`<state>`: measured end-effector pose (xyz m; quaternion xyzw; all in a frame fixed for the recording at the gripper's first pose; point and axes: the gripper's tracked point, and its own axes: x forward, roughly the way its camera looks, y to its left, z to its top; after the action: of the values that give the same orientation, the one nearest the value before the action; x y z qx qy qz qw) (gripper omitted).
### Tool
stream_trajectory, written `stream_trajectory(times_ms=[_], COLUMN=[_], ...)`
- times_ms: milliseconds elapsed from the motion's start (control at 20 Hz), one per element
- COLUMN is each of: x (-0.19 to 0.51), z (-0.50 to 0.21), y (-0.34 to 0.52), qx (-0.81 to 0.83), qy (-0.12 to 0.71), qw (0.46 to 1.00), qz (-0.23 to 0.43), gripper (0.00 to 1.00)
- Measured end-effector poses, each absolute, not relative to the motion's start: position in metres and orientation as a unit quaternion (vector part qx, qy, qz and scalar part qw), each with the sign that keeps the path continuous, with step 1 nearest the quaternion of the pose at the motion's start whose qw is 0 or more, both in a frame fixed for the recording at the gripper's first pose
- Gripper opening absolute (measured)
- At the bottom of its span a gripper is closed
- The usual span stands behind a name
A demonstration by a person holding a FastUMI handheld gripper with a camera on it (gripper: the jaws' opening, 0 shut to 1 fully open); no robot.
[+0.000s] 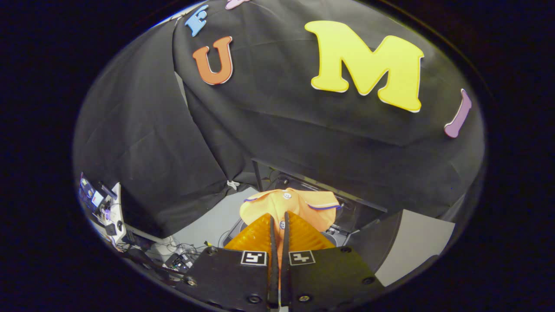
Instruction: Put the clothes into the washing machine and then close the washing machine lid.
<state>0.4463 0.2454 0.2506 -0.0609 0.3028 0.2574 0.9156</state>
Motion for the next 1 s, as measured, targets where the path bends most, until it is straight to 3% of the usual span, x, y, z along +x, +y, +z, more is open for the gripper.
stream_trajectory(times_ms=[1000], x=[0.472], z=[0.101], y=[0.269], qx=[-0.026], qy=[0.413], qw=[0.882], qz=[0.224], gripper=[0.06])
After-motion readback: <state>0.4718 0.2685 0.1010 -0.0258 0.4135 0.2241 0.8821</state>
